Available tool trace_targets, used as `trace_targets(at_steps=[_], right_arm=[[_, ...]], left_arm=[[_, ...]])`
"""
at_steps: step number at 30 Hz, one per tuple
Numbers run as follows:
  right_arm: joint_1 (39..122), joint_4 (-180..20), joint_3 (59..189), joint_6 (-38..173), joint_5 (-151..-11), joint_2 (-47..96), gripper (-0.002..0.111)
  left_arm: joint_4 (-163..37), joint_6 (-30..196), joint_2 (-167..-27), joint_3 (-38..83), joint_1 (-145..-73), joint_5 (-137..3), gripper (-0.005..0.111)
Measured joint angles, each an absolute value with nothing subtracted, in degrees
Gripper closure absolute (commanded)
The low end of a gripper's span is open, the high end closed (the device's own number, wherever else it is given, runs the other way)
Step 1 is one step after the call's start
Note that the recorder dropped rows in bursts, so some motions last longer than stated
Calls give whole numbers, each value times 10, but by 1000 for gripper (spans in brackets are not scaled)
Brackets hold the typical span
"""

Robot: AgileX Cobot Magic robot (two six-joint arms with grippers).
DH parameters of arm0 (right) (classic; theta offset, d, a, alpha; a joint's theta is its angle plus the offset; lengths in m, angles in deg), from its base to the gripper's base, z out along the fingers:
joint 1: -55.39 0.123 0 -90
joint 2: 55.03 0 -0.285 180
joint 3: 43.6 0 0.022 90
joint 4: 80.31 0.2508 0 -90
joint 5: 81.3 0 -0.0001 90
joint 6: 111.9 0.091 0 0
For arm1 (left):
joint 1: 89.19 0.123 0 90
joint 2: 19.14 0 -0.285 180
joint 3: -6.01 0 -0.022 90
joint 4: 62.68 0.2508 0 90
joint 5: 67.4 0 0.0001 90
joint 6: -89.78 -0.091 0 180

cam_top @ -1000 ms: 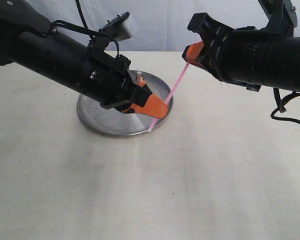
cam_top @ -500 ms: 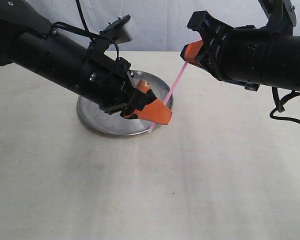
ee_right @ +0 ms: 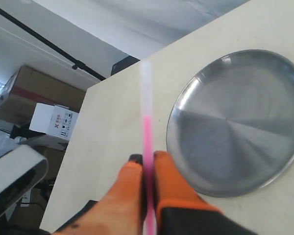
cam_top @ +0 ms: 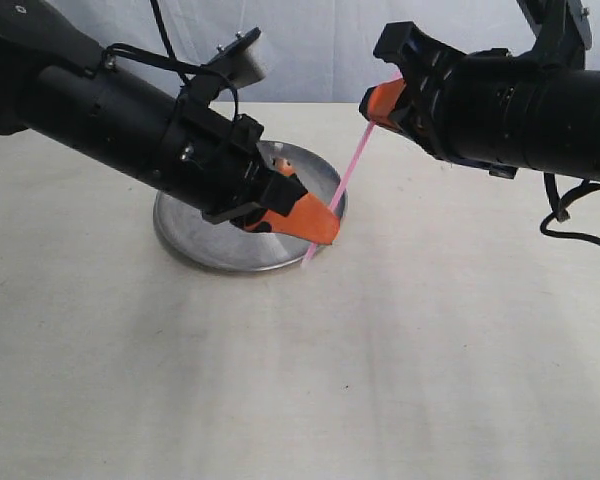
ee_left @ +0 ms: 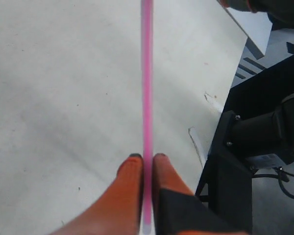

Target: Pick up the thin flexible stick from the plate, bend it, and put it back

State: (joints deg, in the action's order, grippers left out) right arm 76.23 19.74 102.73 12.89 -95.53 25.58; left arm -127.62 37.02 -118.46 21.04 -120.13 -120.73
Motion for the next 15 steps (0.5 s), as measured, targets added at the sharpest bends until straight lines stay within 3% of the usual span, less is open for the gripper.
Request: trace_targets(at_steps=[15], right_arm=[[762,208,1032,38,-965,255,108]], left_arm=[[-1364,323,-1185,215,-1200,-1264,106]])
